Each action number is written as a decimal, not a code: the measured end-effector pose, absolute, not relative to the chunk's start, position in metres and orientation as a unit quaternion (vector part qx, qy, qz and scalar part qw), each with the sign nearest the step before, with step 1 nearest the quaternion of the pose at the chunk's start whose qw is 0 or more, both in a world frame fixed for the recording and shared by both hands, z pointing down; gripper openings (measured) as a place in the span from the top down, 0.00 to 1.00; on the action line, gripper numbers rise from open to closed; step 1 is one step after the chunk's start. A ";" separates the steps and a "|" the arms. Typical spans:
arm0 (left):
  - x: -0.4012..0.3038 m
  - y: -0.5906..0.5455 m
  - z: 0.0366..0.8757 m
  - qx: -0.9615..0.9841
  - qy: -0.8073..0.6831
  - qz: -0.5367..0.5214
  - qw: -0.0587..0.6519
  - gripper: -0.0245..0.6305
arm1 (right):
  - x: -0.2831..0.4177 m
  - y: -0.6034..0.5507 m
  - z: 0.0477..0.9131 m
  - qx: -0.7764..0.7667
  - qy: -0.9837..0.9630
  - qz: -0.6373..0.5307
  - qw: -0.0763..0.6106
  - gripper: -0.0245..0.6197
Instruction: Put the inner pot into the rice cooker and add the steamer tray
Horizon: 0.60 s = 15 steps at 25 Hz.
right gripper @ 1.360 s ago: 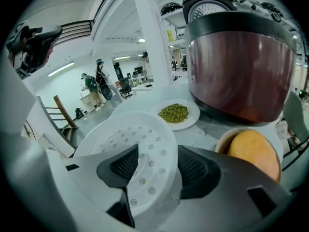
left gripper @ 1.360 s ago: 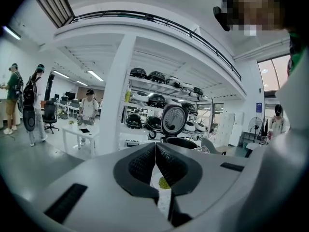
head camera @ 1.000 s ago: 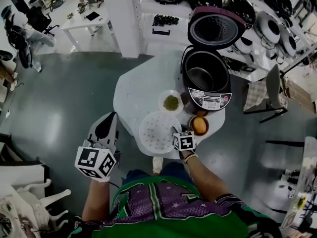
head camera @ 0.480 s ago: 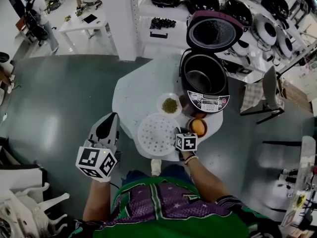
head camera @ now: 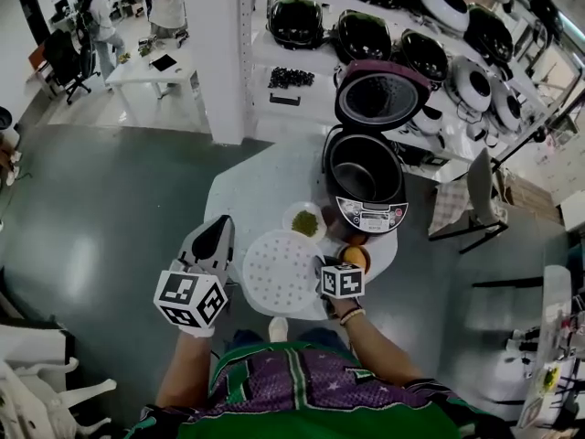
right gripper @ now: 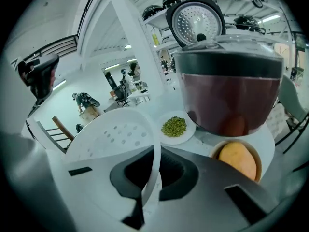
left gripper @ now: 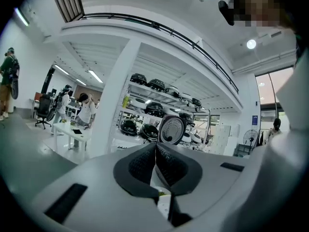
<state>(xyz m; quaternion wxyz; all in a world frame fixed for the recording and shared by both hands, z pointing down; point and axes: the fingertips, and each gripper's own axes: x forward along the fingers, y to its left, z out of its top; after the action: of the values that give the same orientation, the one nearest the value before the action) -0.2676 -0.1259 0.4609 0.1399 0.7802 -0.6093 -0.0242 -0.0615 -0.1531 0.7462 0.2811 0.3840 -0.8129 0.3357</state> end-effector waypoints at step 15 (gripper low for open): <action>-0.244 -0.155 0.402 0.803 -0.584 -0.052 0.107 0.93 | -0.051 -0.191 0.602 0.381 -0.844 0.309 0.218 0.94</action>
<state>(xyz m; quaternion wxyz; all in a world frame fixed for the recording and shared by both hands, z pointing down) -0.2437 -0.1555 0.4015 0.1073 0.8030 -0.5839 -0.0519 -0.0509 -0.1912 0.6016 0.2181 0.3808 -0.8437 0.3091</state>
